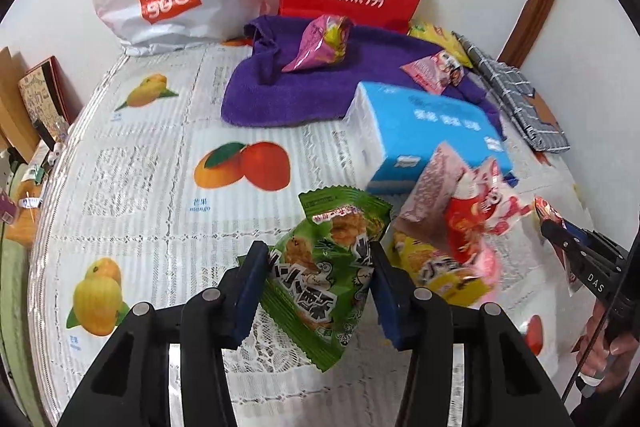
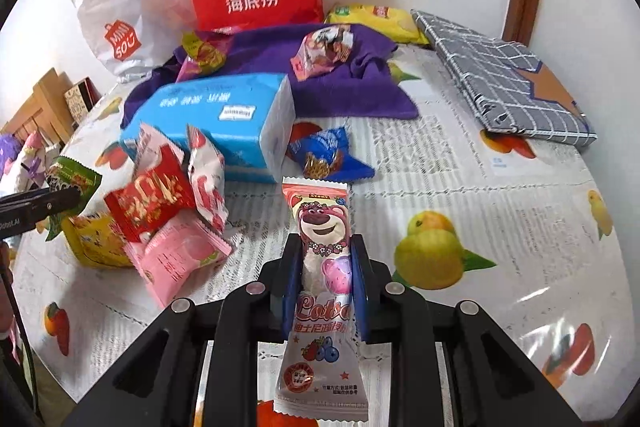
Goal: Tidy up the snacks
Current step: 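Grasp the green snack bag with the left tool while the right tool holds the Lotso candy, then carry the green snack bag and Lotso candy with both tools toward the purple towel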
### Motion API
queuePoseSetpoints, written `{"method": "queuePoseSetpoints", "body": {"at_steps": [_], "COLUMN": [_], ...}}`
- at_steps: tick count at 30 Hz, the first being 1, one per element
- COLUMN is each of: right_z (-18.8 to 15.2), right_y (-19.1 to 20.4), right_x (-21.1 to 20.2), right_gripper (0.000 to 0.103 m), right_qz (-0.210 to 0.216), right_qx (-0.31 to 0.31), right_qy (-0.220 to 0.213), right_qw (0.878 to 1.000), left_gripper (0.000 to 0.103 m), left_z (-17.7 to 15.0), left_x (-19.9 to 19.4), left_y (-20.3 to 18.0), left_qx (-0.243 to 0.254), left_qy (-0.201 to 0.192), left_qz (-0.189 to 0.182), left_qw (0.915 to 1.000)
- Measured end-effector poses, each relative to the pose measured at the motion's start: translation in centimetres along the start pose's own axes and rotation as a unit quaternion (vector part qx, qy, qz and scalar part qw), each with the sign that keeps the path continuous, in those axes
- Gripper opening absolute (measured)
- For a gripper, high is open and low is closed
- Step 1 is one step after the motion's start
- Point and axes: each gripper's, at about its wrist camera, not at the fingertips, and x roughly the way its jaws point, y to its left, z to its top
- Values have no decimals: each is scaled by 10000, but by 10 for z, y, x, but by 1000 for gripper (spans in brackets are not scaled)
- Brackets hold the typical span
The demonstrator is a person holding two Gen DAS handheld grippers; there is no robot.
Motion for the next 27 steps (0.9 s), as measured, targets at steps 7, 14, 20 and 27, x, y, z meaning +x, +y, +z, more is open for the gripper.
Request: {"method": "queuePoseSetpoints", "body": {"at_steps": [7,14,20,27], "right_z": [15,30,44,58], "right_y": [4,13,19,23], "right_x": [-27,-42,-46,-49], "right_gripper": [23,23,23,24], "right_qz": [60,165,183,206], "right_qx": [18,-38,-56,-30], "right_qy": [-231,-354,-440,-563], "right_qw": [9997,9992,9989,9982], "left_gripper": [48,48,48,48], "left_z": [12,24,35,42], "left_x": [-20,-36,-42,-49], "left_y": [-9,-24,-36,-43], "left_qx": [-59,100,186,375], "left_qy": [-118,-273,-325,-440], "left_qz": [-196,-258,-373,-336], "left_qw": [9997,9992,9986,9978]}}
